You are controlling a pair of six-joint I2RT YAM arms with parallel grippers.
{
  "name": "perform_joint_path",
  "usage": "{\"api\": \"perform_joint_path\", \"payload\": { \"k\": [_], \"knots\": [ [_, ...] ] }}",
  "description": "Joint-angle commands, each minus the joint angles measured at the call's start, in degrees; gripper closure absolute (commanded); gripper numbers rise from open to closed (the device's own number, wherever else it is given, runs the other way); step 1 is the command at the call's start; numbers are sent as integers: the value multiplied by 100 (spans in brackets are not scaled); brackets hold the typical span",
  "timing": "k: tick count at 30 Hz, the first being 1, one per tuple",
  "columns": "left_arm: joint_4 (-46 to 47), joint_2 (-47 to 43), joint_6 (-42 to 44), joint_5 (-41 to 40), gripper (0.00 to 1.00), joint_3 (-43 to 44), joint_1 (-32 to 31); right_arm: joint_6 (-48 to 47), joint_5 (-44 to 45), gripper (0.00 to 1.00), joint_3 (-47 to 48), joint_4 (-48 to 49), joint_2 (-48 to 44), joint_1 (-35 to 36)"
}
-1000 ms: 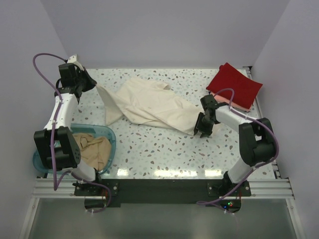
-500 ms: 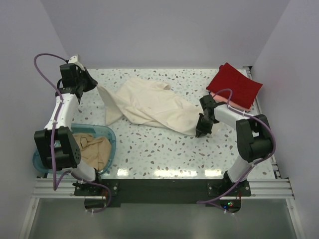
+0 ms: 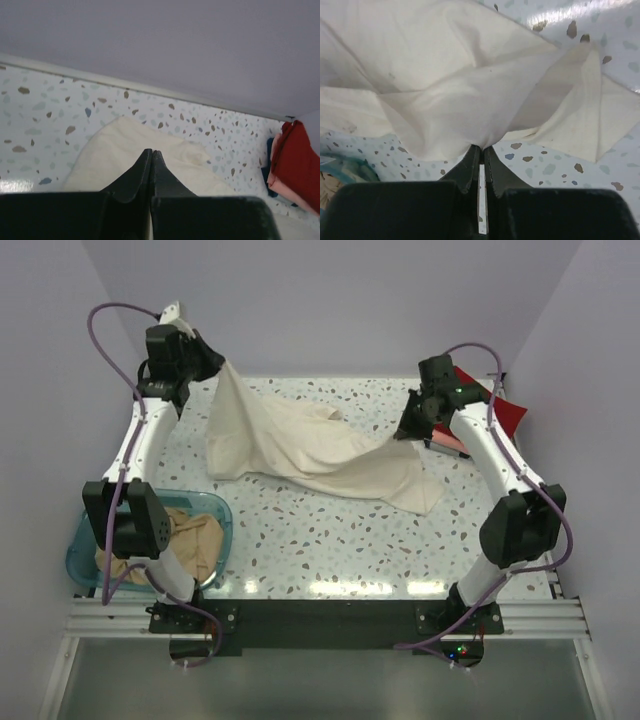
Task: Fold and stack the t-shirts
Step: Flatten the tshirt out
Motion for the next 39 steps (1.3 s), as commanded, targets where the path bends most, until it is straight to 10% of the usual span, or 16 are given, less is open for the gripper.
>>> {"api": "perform_joint_path", "payload": {
  "k": [1,10,22,39],
  "knots": [
    [504,85,-398,-70,100,1186,36,-312,190,100,1470,-743,-306,-84],
    [970,-563,-478,-8,100,2340,71,-795,1112,100,3603,-640,-999,-84],
    [1804,-1953,-196,-378,100,2972,194,-1648,2027,100,3058,1540,-3170,-84],
    [2280,-715,-1137,686,100,2542,-104,-1746,2704,100,1837,2033,-2644,-84]
  ]
}}
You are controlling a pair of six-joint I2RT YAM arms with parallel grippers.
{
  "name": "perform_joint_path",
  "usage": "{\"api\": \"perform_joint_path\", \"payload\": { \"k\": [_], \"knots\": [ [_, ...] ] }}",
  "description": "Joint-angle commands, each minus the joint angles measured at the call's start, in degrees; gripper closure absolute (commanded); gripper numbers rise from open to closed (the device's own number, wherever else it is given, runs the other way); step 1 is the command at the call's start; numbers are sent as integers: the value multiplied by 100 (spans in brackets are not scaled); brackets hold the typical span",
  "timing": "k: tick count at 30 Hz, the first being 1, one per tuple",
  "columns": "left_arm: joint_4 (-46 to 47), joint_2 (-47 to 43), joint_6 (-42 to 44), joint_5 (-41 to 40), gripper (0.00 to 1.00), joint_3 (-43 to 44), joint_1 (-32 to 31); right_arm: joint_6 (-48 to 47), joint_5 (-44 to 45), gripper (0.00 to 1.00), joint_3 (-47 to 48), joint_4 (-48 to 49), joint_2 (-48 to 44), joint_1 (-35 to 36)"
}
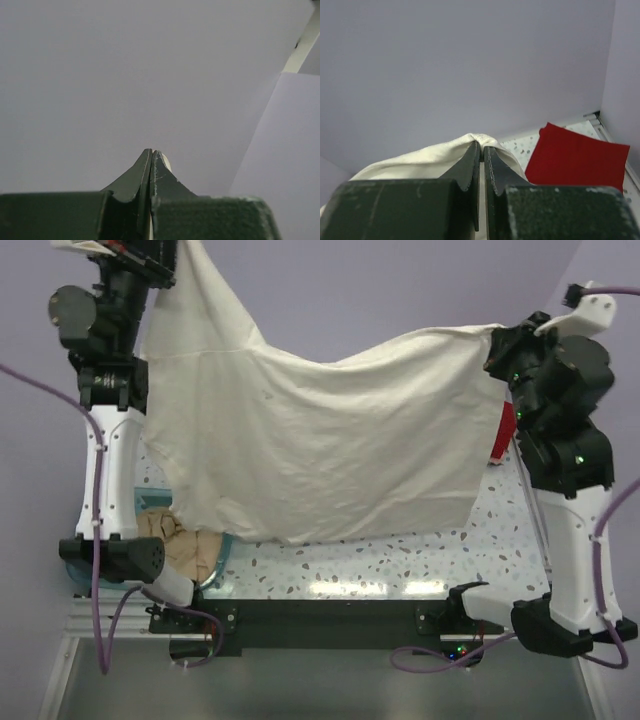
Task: Fold and stack the t-shirts
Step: Flatten the tshirt out
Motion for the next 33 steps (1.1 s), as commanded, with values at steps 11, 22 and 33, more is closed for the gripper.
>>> {"api": "perform_joint_path", "payload": {
  "k": [11,22,33],
  "knots": [
    [-134,281,-221,356,100,480,-135,74,461,100,142,157,-124,-18],
    [201,-940,-555,462,100,138,-135,-461,1006,100,222,658,-1329,-9],
    [569,-1865,-581,233,100,75,-135,-1050,1508,100,872,526,-1716,-18]
  ]
}}
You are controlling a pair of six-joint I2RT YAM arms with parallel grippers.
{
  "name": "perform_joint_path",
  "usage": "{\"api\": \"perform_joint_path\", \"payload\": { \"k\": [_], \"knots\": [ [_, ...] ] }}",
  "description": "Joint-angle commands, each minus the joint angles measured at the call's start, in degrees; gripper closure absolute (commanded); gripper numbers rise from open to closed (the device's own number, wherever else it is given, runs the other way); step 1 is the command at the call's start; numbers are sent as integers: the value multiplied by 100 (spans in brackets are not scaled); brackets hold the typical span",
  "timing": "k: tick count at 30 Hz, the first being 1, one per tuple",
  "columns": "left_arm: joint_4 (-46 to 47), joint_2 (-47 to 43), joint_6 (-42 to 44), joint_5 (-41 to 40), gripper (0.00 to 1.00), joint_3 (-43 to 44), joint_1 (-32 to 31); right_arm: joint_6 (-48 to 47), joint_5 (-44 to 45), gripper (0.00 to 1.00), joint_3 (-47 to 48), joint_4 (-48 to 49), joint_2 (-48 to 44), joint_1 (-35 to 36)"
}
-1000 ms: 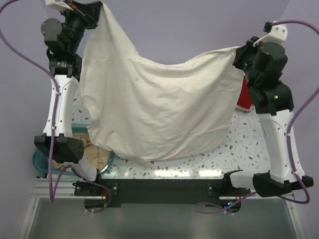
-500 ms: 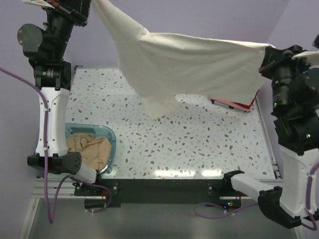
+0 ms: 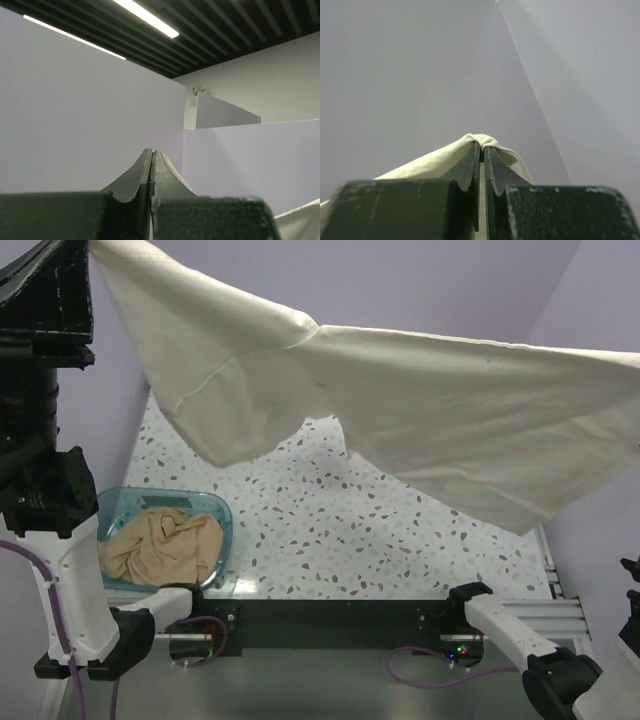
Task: Fold and stack the t-shirts
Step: Flatten the tshirt out
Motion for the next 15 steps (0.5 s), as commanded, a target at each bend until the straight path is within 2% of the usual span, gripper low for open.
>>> {"api": "perform_joint_path", "payload": {
  "k": [1,7,10,11,15],
  "knots": [
    [471,203,-92,-138,100,139,-6,-473,402,100,112,150,109,-20],
    [981,983,-670,169,100,-159,-6,-993,1158,100,-634,149,250,15],
    [1394,1642,-1013,450,100,-553,-15,-1520,1464,100,-1722,518,267,15],
    [1447,1836,-989,581,100,-616,-32,-1581,1570,100,-2413,806,276,23],
    [1351,2987,-550,995,100,-906,-225,-1496,1563,100,-4025,1564,390,-38]
  ]
}}
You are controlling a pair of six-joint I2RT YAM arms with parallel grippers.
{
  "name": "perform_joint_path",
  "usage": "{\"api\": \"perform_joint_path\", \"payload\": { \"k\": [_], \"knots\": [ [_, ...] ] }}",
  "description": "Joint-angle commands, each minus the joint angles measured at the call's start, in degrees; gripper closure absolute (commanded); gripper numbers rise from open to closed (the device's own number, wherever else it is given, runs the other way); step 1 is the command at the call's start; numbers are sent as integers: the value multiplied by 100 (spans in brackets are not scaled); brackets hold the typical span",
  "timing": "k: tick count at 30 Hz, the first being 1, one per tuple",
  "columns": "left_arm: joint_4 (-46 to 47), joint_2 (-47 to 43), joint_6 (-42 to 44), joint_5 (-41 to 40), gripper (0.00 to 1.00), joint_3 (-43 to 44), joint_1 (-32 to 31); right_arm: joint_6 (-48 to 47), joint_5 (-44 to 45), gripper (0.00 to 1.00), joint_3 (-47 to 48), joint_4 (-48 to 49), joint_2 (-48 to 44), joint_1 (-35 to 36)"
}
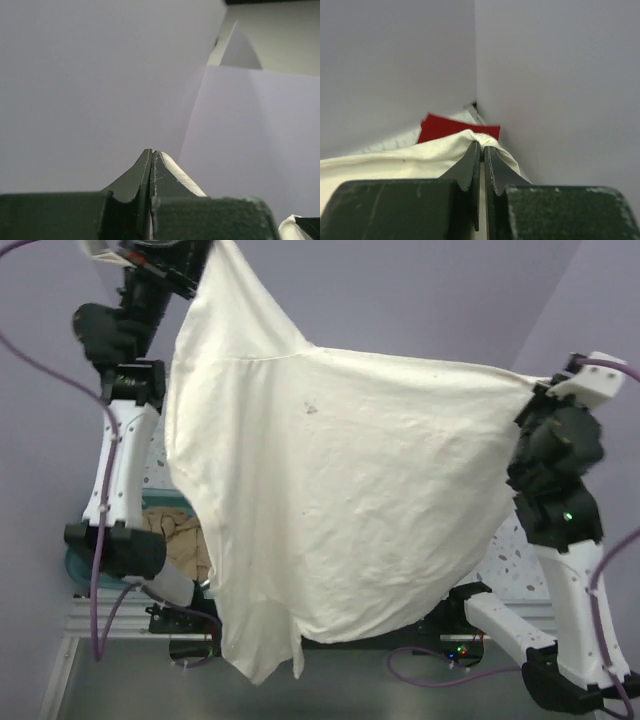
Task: Fold and stack the t-shirts
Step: Flatten the tshirt out
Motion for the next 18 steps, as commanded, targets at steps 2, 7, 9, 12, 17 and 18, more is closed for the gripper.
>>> {"api": "perform_joint_path", "payload": {
  "k": [2,7,9,12,17,18],
  "knots": [
    [-40,1734,271,644,100,-439,-165,-1,240,100,-1426,926,566,-130],
    [-416,3657,614,742,64,41,-244,859,-94,96,-2072,1262,1663,-534],
    [-557,4030,588,795,34,262,-261,1079,-366,51,-1958,1122,2331,-674],
    [-767,4312,631,830,25,185,-262,1273,-761,11,-1563,709,3009,-798],
    [-1435,3427,1158,769,24,-772,-297,1292,-1315,1,-1185,261,3195,-790],
    [-1593,3242,1420,751,24,-1139,-332,1353,-1438,1,-1167,182,3099,-798]
  ]
}}
